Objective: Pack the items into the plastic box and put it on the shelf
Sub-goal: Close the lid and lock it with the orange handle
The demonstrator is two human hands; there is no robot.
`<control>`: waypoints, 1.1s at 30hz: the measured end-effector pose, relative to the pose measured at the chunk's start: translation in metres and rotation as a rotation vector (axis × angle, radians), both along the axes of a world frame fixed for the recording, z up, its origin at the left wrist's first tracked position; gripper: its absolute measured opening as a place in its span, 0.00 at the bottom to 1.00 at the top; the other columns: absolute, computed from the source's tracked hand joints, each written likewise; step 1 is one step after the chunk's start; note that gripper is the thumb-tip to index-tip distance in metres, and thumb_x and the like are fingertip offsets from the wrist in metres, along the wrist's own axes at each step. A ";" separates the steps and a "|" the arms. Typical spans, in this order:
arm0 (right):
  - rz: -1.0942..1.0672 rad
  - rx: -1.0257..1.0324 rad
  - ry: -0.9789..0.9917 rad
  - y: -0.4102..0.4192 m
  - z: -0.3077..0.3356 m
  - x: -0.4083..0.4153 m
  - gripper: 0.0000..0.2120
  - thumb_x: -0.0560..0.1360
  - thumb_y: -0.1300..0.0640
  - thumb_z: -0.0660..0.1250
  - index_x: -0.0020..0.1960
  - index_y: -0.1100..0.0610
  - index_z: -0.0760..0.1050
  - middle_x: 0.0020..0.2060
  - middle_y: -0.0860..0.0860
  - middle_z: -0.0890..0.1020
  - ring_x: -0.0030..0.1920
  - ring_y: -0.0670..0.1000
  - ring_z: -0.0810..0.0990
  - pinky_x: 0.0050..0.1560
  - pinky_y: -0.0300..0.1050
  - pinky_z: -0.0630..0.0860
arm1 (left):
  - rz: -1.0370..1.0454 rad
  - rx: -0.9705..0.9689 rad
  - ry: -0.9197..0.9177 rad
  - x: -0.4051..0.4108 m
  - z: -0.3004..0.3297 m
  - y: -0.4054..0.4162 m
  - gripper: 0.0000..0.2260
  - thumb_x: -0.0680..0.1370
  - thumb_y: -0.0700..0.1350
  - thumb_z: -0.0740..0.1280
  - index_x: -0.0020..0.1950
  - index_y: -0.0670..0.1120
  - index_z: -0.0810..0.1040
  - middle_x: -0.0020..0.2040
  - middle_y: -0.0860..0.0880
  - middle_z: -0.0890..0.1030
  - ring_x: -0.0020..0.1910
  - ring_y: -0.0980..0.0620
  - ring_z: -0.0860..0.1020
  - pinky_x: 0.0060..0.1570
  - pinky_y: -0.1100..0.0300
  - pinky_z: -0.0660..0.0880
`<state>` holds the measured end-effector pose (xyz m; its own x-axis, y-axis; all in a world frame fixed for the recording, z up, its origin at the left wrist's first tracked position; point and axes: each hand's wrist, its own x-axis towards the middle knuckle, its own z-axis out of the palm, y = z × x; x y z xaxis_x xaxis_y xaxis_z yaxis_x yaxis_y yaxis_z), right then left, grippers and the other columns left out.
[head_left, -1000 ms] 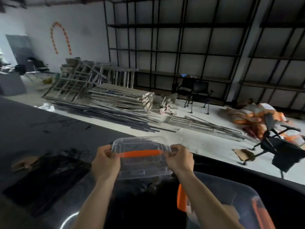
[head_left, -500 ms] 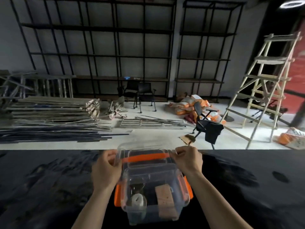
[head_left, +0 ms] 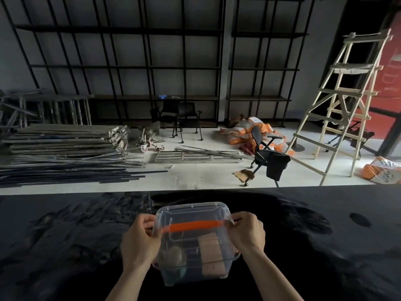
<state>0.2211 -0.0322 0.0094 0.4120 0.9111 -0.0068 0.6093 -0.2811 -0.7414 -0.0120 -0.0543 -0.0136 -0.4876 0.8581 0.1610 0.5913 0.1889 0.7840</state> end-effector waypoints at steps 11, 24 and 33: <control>0.006 -0.075 0.086 -0.001 -0.022 0.004 0.09 0.71 0.48 0.73 0.50 0.47 0.81 0.55 0.50 0.75 0.46 0.51 0.75 0.40 0.43 0.70 | -0.015 -0.020 0.006 -0.002 -0.012 -0.007 0.10 0.72 0.50 0.76 0.48 0.53 0.77 0.43 0.57 0.82 0.39 0.59 0.79 0.35 0.60 0.72; -0.071 -0.248 0.361 0.005 -0.020 0.012 0.19 0.62 0.45 0.77 0.38 0.62 0.83 0.37 0.57 0.86 0.33 0.53 0.83 0.34 0.46 0.80 | 0.081 -0.258 -0.134 0.001 -0.003 -0.001 0.12 0.69 0.54 0.75 0.37 0.46 0.81 0.32 0.49 0.82 0.33 0.49 0.79 0.36 0.55 0.72; 0.004 -0.104 0.032 0.000 -0.018 0.004 0.10 0.75 0.49 0.69 0.40 0.54 0.82 0.32 0.48 0.80 0.30 0.44 0.74 0.28 0.38 0.66 | 0.038 -0.106 -0.044 0.011 -0.002 -0.009 0.03 0.76 0.51 0.71 0.49 0.55 0.81 0.37 0.55 0.83 0.36 0.55 0.80 0.42 0.54 0.75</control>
